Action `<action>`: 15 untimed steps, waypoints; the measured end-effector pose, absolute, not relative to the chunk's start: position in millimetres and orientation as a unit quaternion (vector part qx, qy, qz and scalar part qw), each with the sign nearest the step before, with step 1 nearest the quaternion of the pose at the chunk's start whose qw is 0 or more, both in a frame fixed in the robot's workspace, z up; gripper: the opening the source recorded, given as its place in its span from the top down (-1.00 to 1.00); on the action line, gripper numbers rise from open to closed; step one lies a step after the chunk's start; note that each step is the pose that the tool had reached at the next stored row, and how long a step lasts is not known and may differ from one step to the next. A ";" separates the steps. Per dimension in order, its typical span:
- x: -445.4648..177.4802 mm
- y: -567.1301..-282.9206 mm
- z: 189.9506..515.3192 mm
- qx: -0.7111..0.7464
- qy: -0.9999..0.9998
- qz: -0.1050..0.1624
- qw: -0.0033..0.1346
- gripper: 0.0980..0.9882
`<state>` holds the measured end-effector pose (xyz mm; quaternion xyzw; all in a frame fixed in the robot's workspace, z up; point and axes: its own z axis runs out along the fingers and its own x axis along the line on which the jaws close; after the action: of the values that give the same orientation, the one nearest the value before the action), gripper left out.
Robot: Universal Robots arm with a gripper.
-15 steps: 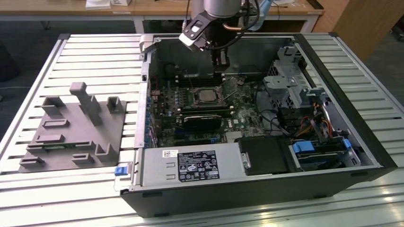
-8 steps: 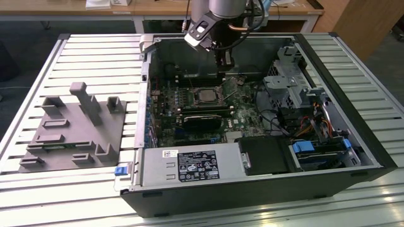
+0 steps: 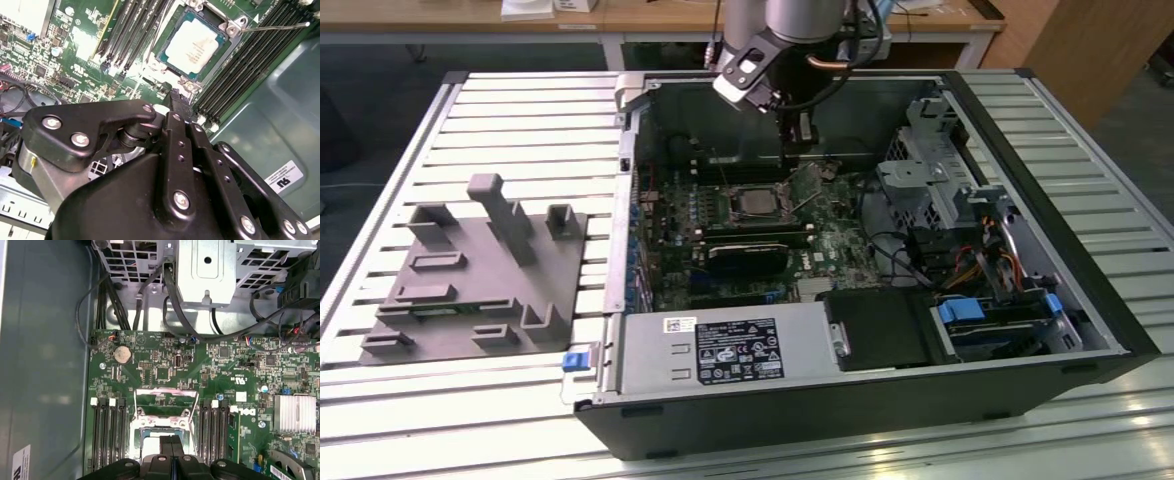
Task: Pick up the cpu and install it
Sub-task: 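Close the cpu cover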
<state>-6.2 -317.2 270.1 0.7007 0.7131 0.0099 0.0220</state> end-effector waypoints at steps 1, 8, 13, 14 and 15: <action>-5.3 -317.2 270.0 0.701 0.713 0.010 0.022 0.98; -0.2 -317.2 269.7 0.701 0.713 0.010 0.022 0.98; 3.2 -317.2 269.5 0.701 0.713 0.010 0.022 0.98; 4.1 -317.2 269.3 0.701 0.713 0.010 0.022 0.98; 5.4 -317.1 269.1 0.701 0.713 0.010 0.022 0.98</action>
<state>5.4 -317.1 269.1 0.7007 0.7131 0.0101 0.0219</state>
